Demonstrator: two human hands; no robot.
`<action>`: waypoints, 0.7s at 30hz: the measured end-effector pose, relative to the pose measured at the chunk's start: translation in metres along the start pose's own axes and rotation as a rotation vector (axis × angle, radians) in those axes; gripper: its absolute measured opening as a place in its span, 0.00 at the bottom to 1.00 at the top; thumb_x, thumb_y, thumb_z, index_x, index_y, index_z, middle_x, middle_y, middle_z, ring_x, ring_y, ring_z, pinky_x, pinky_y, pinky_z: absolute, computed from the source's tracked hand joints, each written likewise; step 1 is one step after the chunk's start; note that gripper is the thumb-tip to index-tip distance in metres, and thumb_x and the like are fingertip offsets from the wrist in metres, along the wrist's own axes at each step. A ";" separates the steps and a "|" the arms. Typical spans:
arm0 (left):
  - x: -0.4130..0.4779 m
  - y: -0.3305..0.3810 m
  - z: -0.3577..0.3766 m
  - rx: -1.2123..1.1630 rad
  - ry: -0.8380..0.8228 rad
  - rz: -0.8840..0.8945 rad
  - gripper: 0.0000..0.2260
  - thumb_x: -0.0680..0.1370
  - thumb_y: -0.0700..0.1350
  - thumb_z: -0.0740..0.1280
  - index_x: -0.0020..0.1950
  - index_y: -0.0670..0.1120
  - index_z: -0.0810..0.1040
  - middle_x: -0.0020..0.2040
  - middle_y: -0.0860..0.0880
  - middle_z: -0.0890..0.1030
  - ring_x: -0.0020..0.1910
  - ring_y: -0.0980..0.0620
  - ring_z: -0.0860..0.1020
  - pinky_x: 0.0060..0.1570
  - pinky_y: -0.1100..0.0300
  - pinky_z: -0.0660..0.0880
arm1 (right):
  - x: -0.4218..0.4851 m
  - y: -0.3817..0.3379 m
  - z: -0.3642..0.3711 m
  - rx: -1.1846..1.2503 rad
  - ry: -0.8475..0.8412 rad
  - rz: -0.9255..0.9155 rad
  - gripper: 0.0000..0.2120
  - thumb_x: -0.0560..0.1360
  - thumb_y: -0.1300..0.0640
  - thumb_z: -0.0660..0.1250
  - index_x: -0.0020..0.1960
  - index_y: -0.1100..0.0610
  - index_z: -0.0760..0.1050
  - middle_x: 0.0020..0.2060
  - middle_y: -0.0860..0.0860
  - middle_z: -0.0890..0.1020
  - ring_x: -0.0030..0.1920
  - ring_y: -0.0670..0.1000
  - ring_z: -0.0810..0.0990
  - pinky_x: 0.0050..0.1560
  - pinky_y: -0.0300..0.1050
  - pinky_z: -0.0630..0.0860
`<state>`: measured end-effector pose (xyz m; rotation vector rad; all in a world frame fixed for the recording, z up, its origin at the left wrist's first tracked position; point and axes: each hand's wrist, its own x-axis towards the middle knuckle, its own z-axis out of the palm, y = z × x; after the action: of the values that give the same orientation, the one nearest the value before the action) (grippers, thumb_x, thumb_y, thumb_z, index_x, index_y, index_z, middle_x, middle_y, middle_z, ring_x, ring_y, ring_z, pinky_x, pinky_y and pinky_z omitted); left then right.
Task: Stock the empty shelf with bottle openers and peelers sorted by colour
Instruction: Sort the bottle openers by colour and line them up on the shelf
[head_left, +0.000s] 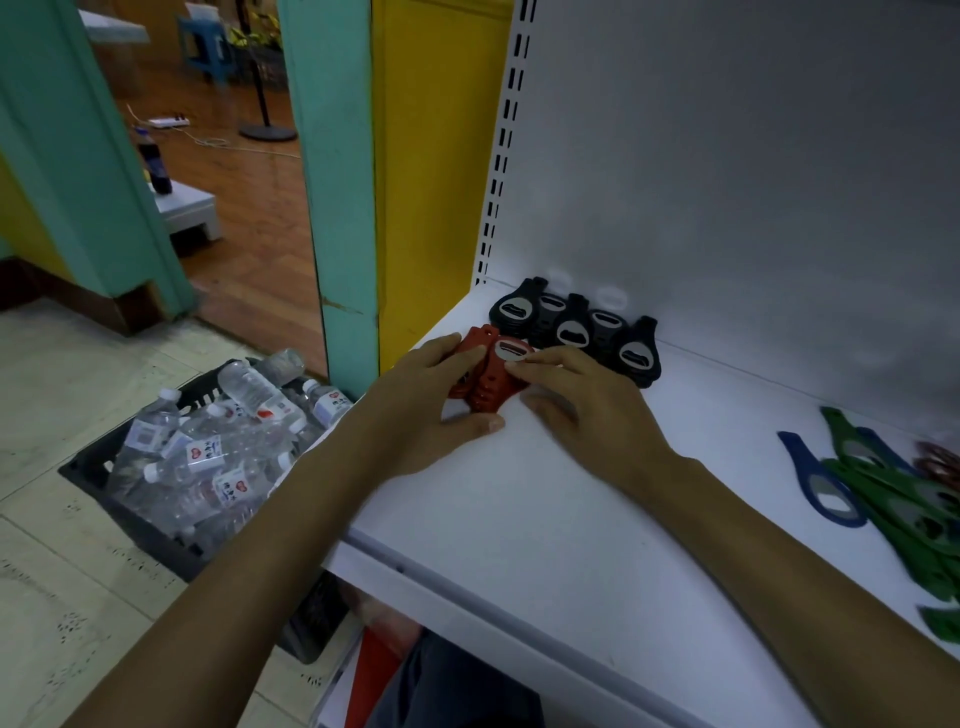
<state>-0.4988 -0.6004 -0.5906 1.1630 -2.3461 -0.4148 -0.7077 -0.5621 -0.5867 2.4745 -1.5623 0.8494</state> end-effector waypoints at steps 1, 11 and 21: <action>0.000 0.000 0.000 0.001 0.001 0.002 0.34 0.73 0.58 0.68 0.74 0.47 0.62 0.75 0.45 0.62 0.72 0.46 0.63 0.63 0.62 0.56 | 0.000 -0.001 0.000 -0.012 -0.004 -0.010 0.16 0.76 0.60 0.68 0.63 0.53 0.77 0.58 0.52 0.79 0.51 0.52 0.81 0.44 0.53 0.79; 0.000 0.003 -0.002 -0.024 0.006 0.014 0.31 0.74 0.54 0.69 0.73 0.45 0.64 0.69 0.45 0.69 0.64 0.46 0.71 0.58 0.61 0.66 | -0.001 -0.006 -0.004 -0.009 -0.036 0.027 0.17 0.77 0.62 0.66 0.64 0.55 0.76 0.58 0.52 0.78 0.52 0.54 0.80 0.44 0.54 0.79; 0.009 0.088 0.010 0.173 0.073 0.363 0.36 0.75 0.57 0.67 0.76 0.41 0.57 0.75 0.42 0.62 0.75 0.45 0.58 0.72 0.54 0.54 | -0.058 0.003 -0.067 -0.223 0.068 0.232 0.18 0.73 0.57 0.71 0.61 0.59 0.77 0.58 0.56 0.80 0.60 0.59 0.77 0.60 0.52 0.70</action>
<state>-0.5664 -0.5551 -0.5553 0.7806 -2.4969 -0.0422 -0.7555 -0.4923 -0.5598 2.1203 -1.8335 0.7326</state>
